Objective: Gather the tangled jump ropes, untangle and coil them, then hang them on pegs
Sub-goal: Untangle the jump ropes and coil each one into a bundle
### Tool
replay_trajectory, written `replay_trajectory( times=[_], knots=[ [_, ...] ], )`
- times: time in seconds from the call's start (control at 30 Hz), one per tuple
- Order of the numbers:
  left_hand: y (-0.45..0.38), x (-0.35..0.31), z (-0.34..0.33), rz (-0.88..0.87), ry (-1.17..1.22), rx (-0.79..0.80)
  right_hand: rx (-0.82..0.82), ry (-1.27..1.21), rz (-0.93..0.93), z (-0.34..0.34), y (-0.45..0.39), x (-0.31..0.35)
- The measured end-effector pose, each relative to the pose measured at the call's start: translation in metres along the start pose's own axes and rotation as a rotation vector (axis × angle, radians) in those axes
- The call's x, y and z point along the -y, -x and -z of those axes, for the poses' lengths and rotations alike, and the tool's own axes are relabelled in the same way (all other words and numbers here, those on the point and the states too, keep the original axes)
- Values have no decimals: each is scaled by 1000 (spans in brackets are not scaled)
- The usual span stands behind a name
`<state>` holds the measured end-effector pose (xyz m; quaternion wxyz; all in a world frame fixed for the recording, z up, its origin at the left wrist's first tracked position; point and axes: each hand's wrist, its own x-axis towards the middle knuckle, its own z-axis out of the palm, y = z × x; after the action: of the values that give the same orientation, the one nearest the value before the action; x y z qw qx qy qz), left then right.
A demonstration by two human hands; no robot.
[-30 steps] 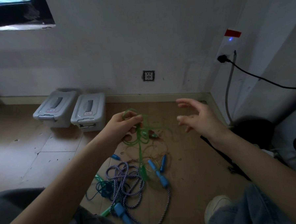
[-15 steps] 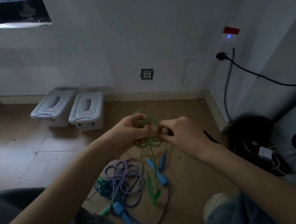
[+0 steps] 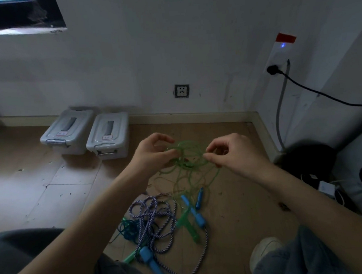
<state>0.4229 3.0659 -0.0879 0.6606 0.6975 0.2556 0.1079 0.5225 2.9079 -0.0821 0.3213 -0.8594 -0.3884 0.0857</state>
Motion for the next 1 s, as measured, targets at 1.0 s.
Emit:
replay_trajectory(
  times=[1.0],
  knots=[
    [10,-14,3,-326,-66,550,-183,-1139,-633,10,-10,-27]
  ],
)
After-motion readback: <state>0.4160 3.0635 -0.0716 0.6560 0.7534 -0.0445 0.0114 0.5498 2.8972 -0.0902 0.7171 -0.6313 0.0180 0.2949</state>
